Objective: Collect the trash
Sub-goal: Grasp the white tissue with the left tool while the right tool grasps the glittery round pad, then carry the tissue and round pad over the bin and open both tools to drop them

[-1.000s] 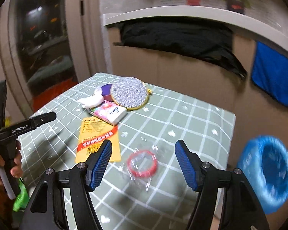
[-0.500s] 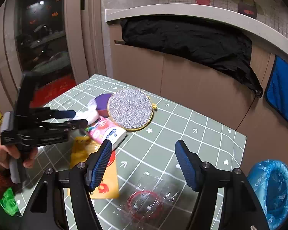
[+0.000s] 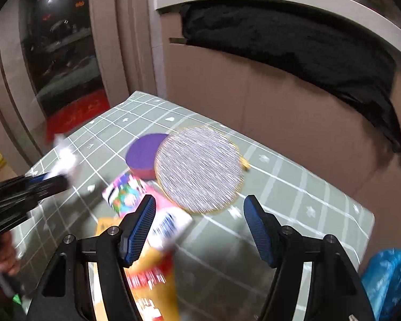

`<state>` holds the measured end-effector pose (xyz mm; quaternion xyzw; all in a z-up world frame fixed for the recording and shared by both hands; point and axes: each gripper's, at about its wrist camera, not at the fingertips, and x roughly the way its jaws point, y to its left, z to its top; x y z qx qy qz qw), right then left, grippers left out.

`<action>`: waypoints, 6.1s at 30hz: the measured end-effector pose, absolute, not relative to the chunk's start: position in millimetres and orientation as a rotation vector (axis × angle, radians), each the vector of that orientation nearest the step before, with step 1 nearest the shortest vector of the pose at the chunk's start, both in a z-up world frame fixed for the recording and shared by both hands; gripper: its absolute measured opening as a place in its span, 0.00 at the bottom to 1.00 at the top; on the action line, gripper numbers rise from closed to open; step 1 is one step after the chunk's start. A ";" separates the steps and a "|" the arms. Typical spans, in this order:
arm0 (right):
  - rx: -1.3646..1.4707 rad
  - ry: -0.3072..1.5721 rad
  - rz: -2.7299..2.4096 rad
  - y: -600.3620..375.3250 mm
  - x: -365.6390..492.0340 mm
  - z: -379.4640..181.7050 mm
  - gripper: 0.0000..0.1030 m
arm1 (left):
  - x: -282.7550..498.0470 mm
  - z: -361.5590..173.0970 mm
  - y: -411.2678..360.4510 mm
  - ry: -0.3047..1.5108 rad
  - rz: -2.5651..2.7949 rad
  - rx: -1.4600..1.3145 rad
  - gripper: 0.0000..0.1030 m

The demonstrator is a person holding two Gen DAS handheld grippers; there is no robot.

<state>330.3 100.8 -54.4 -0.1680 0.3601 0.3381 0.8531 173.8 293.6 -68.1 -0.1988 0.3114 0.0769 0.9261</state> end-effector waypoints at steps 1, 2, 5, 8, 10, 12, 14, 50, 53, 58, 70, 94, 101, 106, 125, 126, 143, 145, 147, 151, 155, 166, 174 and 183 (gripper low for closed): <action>-0.379 0.752 0.706 111.6 330.6 -57.4 0.63 | 166.2 -67.3 297.3 0.637 0.164 -0.405 0.17; -0.421 0.740 0.686 127.0 331.1 -62.4 0.63 | 160.1 -67.5 300.3 0.638 0.169 -0.403 0.18; -0.495 0.710 0.640 156.3 331.9 -74.4 0.63 | 143.6 -70.4 311.2 0.630 0.198 -0.430 0.18; -0.548 0.703 0.580 177.7 336.6 -85.7 0.62 | 132.6 -74.6 318.3 0.629 0.217 -0.445 0.18; -0.566 0.727 0.563 183.0 342.4 -93.1 0.57 | 126.4 -77.0 321.3 0.626 0.213 -0.470 0.17; -0.561 0.744 0.551 178.7 344.5 -95.3 0.38 | 122.1 -79.5 321.3 0.625 0.213 -0.483 0.18; -0.520 0.744 0.566 168.4 342.3 -90.3 0.25 | 118.1 -81.1 319.9 0.629 0.212 -0.489 0.17; -0.097 0.780 0.514 -110.7 200.0 -56.8 0.19 | 121.5 -58.3 133.9 0.726 -0.058 -0.320 0.18; -0.116 0.786 0.510 -108.4 206.3 -63.8 0.28 | 124.4 -60.2 130.3 0.736 -0.056 -0.308 0.18; -0.101 0.815 0.532 -105.7 219.2 -72.1 0.29 | 128.5 -61.8 128.2 0.748 -0.048 -0.288 0.18; -0.089 0.777 0.600 -104.6 209.1 -53.9 0.18 | 123.4 -47.3 114.5 0.721 -0.046 -0.254 0.18; -0.092 0.740 0.611 -123.0 179.3 -39.5 0.13 | 101.7 -27.8 94.3 0.666 -0.064 -0.221 0.18; -0.051 0.633 0.571 -150.7 176.7 -4.4 0.13 | 118.0 -9.8 68.5 0.624 -0.116 -0.190 0.17; -0.023 0.562 0.536 -179.3 178.4 20.9 0.13 | 141.5 16.8 29.4 0.562 -0.165 -0.135 0.17; 0.083 0.443 0.219 -335.8 240.7 36.6 0.13 | 269.7 26.8 -148.0 0.582 -0.380 -0.027 0.18; 0.091 0.448 0.207 -342.6 244.0 33.8 0.13 | 274.6 24.5 -154.4 0.586 -0.387 -0.024 0.18; 0.183 0.529 0.127 -400.6 295.0 -15.6 0.13 | 342.0 -26.3 -203.3 0.679 -0.415 -0.024 0.18; 0.193 0.537 0.123 -404.5 298.9 -20.4 0.13 | 347.4 -31.9 -207.8 0.689 -0.416 -0.022 0.17; 0.208 0.545 0.123 -407.9 303.1 -25.9 0.13 | 351.2 -36.2 -211.4 0.694 -0.418 -0.019 0.18; 0.219 0.556 0.124 -410.5 309.9 -33.5 0.13 | 359.1 -45.7 -219.6 0.701 -0.421 -0.012 0.17; 0.223 0.573 0.123 -411.3 318.1 -42.2 0.13 | 367.4 -54.3 -223.2 0.713 -0.417 -0.014 0.18; 0.230 0.622 0.113 -414.4 340.9 -65.0 0.13 | 388.2 -75.8 -228.4 0.759 -0.403 -0.018 0.17; 0.230 0.651 0.111 -413.9 352.8 -77.6 0.13 | 396.5 -84.0 -231.3 0.786 -0.401 -0.023 0.17; 0.259 0.644 0.099 -418.3 351.3 -82.4 0.35 | 398.4 -80.1 -225.8 0.781 -0.418 -0.097 0.41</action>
